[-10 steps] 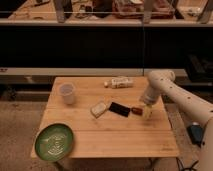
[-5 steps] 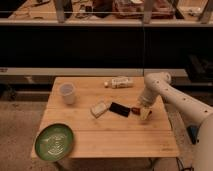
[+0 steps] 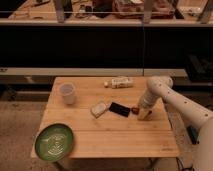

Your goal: Place the pepper in the ceramic bowl

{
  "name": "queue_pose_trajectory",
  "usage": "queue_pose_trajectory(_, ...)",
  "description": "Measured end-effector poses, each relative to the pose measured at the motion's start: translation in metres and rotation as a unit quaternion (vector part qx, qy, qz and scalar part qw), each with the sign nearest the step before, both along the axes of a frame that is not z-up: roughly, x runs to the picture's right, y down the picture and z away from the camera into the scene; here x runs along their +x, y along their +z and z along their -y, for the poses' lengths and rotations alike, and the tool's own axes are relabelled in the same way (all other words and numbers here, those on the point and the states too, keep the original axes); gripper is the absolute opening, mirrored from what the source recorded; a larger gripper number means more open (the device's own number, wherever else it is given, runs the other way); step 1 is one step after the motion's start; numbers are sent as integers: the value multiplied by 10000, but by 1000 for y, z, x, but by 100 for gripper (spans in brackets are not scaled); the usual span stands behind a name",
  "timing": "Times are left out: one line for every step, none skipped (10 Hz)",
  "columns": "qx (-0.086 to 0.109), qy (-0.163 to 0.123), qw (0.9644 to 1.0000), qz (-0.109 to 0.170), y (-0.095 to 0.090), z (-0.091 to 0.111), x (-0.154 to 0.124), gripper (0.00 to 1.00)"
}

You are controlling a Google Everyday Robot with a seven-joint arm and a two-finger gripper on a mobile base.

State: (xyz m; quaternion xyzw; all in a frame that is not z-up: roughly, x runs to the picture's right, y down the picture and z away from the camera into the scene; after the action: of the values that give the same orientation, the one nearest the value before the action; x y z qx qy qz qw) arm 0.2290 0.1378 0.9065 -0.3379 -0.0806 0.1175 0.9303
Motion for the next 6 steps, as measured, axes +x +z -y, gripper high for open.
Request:
queue_pose_trajectory(18, 107, 9999, 36, 1, 0, 0, 54)
queue_pose_trajectory(2, 149, 9999, 72, 1, -1, 1, 54)
queue_pose_trajectory(-38, 264, 9995, 157, -1, -1, -1, 51)
queue_pose_trajectory(-57, 345, 9991, 226, -3, 1, -3, 44)
queue_pose_trajectory(-52, 447, 9985, 325, -6, 5, -6, 35)
queue_pose_trajectory(-82, 465, 9982, 378, -7, 5, -7, 33)
